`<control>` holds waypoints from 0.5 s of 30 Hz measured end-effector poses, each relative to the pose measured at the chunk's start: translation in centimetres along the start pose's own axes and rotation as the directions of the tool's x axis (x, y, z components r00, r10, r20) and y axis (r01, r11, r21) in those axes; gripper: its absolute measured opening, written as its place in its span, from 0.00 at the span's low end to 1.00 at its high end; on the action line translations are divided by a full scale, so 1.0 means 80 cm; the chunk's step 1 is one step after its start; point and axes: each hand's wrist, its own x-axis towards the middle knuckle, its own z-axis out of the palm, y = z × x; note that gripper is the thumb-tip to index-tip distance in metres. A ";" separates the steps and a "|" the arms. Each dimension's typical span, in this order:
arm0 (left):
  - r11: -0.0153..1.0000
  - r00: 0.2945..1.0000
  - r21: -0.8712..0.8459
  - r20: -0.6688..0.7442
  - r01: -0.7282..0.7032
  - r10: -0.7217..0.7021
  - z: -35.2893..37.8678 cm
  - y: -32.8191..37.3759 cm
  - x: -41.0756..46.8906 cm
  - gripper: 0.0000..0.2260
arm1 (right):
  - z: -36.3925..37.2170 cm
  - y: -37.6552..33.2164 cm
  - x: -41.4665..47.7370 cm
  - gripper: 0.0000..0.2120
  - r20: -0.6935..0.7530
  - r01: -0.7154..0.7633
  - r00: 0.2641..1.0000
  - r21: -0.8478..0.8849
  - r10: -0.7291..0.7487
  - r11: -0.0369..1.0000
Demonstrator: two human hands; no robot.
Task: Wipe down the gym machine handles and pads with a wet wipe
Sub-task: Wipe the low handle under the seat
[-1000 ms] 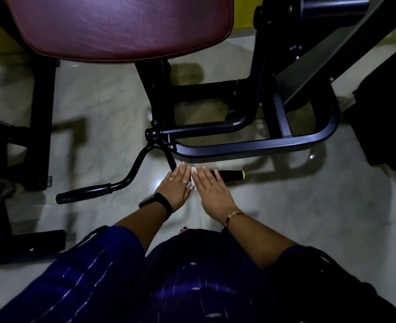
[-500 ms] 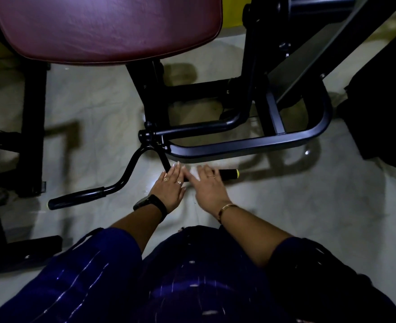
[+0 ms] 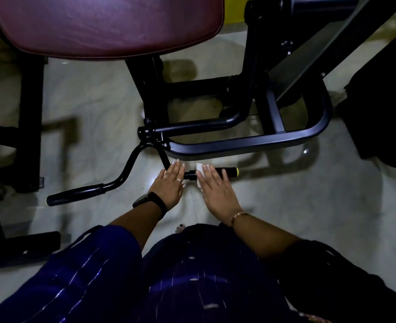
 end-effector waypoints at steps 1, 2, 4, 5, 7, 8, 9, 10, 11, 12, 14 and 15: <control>1.000 1.000 0.001 0.001 -0.001 0.001 0.001 -0.001 0.000 0.27 | -0.005 -0.008 0.012 0.27 0.018 0.021 1.000 0.023 -0.021 1.000; 1.000 1.000 0.001 0.004 -0.004 0.004 0.001 -0.001 -0.001 0.27 | -0.011 -0.014 0.025 0.24 0.041 0.029 0.999 0.064 -0.031 0.998; 1.000 1.000 0.001 0.015 0.000 0.000 0.001 -0.001 -0.002 0.27 | -0.028 -0.019 0.051 0.19 0.107 0.021 0.994 0.145 -0.037 0.989; 1.000 1.000 0.001 0.017 0.003 -0.003 0.001 -0.001 -0.002 0.27 | -0.038 -0.017 0.063 0.17 0.135 0.006 0.990 0.161 -0.028 0.987; 1.000 1.000 0.008 0.014 0.008 -0.008 0.003 0.000 -0.001 0.27 | -0.056 -0.002 0.082 0.18 0.245 -0.039 0.969 0.164 -0.002 0.986; 1.000 1.000 0.010 0.011 0.009 -0.009 0.003 0.000 -0.001 0.27 | -0.061 0.009 0.086 0.19 0.308 -0.077 0.951 0.161 0.023 0.984; 1.000 1.000 0.011 0.008 0.010 -0.010 0.004 -0.001 0.000 0.28 | -0.063 0.023 0.087 0.20 0.356 -0.125 0.933 0.165 0.059 0.978; 1.000 1.000 0.017 0.004 0.006 -0.006 0.004 -0.002 -0.001 0.28 | -0.061 0.038 0.084 0.20 0.386 -0.175 0.917 0.170 0.098 0.970; 1.000 1.000 0.028 0.000 -0.002 0.002 0.004 -0.003 -0.001 0.28 | -0.058 0.052 0.077 0.20 0.387 -0.209 0.913 0.168 0.131 0.963; 0.999 1.000 0.043 -0.005 -0.013 0.014 0.003 -0.005 -0.001 0.28 | -0.054 0.063 0.069 0.19 0.358 -0.226 0.921 0.165 0.156 0.960; 0.997 0.999 0.071 -0.018 -0.037 0.039 0.002 -0.009 -0.001 0.27 | -0.044 0.073 0.046 0.17 0.226 -0.244 0.953 0.188 0.200 0.951; 0.995 0.998 0.088 -0.024 -0.048 0.050 0.002 -0.011 -0.001 0.27 | -0.039 0.072 0.034 0.15 0.142 -0.241 0.967 0.219 0.214 0.945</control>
